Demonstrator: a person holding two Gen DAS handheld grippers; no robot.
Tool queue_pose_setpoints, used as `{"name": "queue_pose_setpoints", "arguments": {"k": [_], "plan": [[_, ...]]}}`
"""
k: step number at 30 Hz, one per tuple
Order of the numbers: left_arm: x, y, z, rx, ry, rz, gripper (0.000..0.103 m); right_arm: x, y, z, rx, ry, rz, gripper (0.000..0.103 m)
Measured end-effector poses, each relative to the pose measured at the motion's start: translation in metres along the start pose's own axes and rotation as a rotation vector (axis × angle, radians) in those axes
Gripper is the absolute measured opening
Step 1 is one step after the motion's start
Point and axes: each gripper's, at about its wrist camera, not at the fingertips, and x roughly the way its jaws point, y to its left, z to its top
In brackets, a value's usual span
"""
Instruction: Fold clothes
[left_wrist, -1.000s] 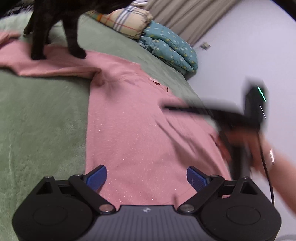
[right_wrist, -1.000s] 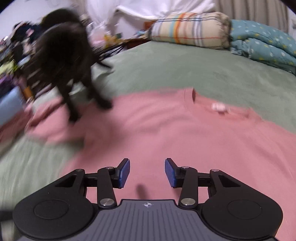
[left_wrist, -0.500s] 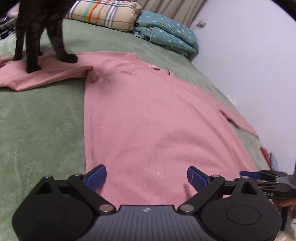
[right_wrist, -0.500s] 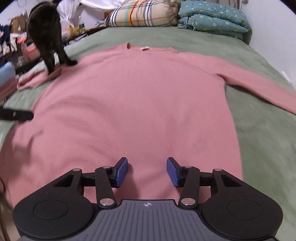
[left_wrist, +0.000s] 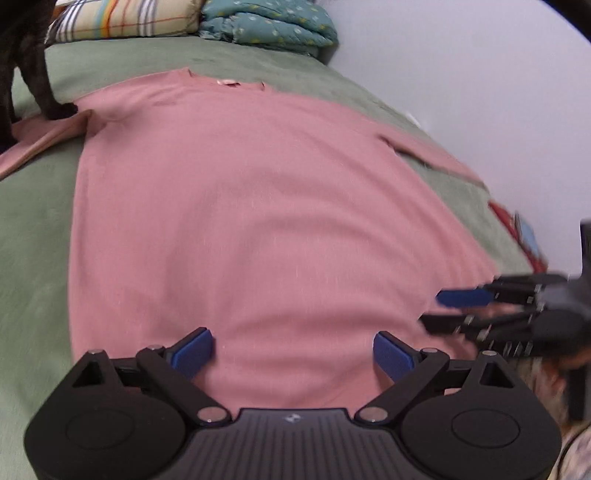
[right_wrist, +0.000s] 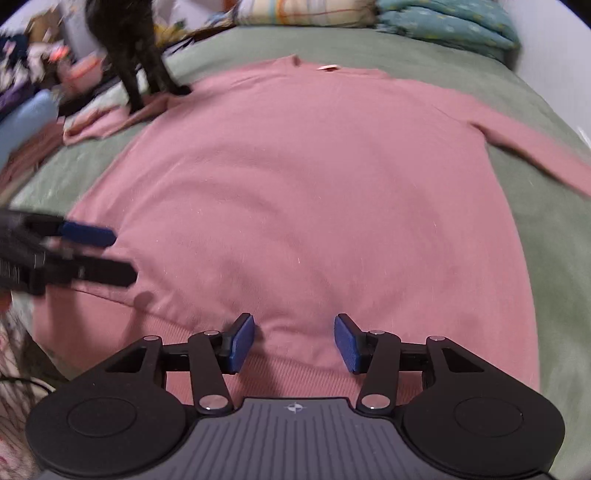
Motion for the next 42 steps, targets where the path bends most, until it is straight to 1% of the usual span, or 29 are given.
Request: {"name": "queue_pose_setpoints", "arguments": {"k": [1, 3, 5, 7, 9, 10, 11, 12, 16, 18, 22, 24, 26, 28, 30, 32, 34, 35, 38, 40, 42], "plan": [[-0.002, 0.000, -0.003, 0.000, 0.002, -0.001, 0.094, -0.002, 0.000, -0.003, -0.007, 0.008, 0.002, 0.049], [-0.012, 0.003, -0.006, -0.033, 0.002, -0.007, 0.094, -0.007, 0.006, -0.008, -0.052, 0.026, 0.000, 0.049], [-0.027, 0.007, -0.002, -0.108, -0.029, -0.038, 0.094, -0.012, 0.006, -0.002, -0.045, 0.031, 0.018, 0.048], [-0.040, 0.011, 0.004, -0.177, -0.079, -0.078, 0.094, -0.022, 0.006, 0.009, 0.000, -0.022, 0.052, 0.048], [-0.056, 0.022, 0.008, -0.218, -0.126, -0.079, 0.094, -0.032, 0.009, 0.019, -0.005, -0.091, 0.057, 0.048], [-0.063, 0.028, 0.010, -0.235, -0.150, -0.076, 0.094, -0.032, 0.012, 0.024, -0.015, -0.112, 0.059, 0.048], [-0.071, 0.034, 0.012, -0.253, -0.174, -0.073, 0.094, -0.031, 0.019, 0.036, -0.037, -0.144, 0.073, 0.050], [-0.079, 0.040, 0.014, -0.270, -0.197, -0.069, 0.094, -0.029, 0.025, 0.045, -0.051, -0.154, 0.086, 0.052], [-0.111, 0.065, 0.021, -0.340, -0.292, -0.056, 0.094, -0.020, 0.047, 0.082, -0.070, -0.187, 0.163, 0.053], [-0.127, 0.077, 0.025, -0.375, -0.339, -0.050, 0.094, -0.014, 0.065, 0.110, -0.084, -0.209, 0.241, 0.052], [-0.158, 0.101, 0.032, -0.445, -0.434, -0.036, 0.094, 0.003, 0.109, 0.158, -0.141, -0.265, 0.336, 0.052], [-0.176, 0.112, 0.033, -0.469, -0.480, -0.023, 0.094, 0.015, 0.137, 0.179, -0.188, -0.292, 0.385, 0.052], [-0.193, 0.120, 0.029, -0.471, -0.519, 0.011, 0.094, 0.028, 0.170, 0.199, -0.266, -0.326, 0.419, 0.052], [-0.215, 0.133, 0.022, -0.479, -0.566, 0.049, 0.094, 0.033, 0.199, 0.217, -0.360, -0.360, 0.485, 0.052], [-0.230, 0.145, 0.014, -0.507, -0.600, 0.067, 0.094, 0.050, 0.231, 0.239, -0.445, -0.378, 0.535, 0.054], [-0.243, 0.156, 0.006, -0.537, -0.629, 0.083, 0.094, 0.070, 0.262, 0.264, -0.520, -0.369, 0.540, 0.054], [-0.255, 0.167, -0.003, -0.569, -0.657, 0.098, 0.094, 0.090, 0.280, 0.281, -0.592, -0.360, 0.597, 0.055], [-0.258, 0.170, -0.006, -0.581, -0.665, 0.101, 0.094, 0.106, 0.293, 0.293, -0.655, -0.345, 0.662, 0.055], [-0.264, 0.180, -0.017, -0.630, -0.685, 0.095, 0.094, 0.138, 0.317, 0.319, -0.709, -0.304, 0.743, 0.055], [-0.264, 0.187, -0.023, -0.658, -0.686, 0.094, 0.094, 0.148, 0.327, 0.331, -0.727, -0.313, 0.763, 0.056], [-0.263, 0.193, -0.025, -0.671, -0.683, 0.094, 0.094, 0.158, 0.334, 0.346, -0.770, -0.323, 0.761, 0.056]]}}
